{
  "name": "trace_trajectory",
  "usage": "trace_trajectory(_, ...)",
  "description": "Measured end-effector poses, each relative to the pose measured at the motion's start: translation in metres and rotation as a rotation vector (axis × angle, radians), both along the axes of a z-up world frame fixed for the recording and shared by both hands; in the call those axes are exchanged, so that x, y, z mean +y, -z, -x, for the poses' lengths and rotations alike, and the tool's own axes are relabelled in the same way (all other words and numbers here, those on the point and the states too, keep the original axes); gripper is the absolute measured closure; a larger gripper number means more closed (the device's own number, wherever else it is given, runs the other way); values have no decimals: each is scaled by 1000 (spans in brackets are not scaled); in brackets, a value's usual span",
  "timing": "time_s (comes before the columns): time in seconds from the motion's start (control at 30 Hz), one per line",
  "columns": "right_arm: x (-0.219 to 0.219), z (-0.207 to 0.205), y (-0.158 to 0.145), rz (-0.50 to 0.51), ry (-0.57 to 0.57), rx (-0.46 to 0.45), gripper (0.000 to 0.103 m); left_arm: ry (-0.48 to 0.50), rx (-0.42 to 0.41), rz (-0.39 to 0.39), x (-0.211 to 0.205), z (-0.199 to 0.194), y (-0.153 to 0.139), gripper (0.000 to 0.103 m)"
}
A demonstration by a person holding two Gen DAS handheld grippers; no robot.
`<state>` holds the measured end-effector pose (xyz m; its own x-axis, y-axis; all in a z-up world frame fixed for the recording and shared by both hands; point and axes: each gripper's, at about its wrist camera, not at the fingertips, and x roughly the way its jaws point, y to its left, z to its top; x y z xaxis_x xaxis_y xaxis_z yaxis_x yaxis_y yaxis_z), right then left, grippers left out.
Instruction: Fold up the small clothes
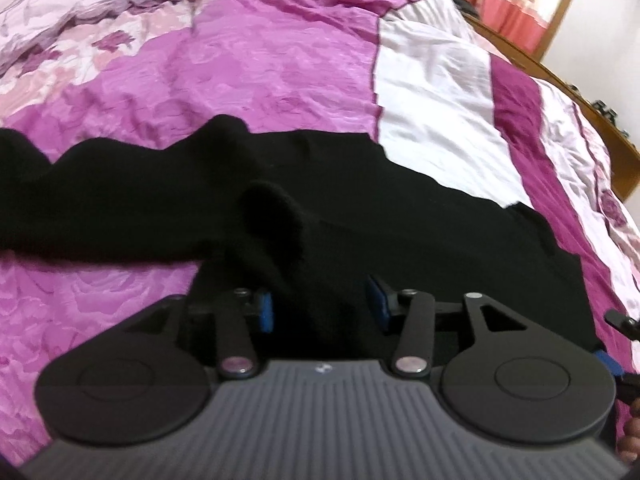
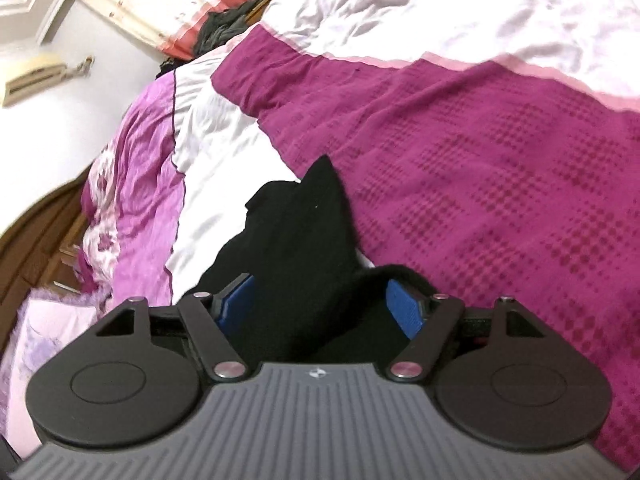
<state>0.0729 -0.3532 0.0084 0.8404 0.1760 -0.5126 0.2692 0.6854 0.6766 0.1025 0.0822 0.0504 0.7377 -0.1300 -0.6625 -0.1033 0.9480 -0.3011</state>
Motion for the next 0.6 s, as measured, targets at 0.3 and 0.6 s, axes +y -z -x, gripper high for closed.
trace_trajectory(0.3,6,-11,5,91,26,70,91,-5,20,4,2,1,4,55)
trace_trajectory(0.6,1,-7,8,83,58,120,89,0,2,-34,14,12,-17,55)
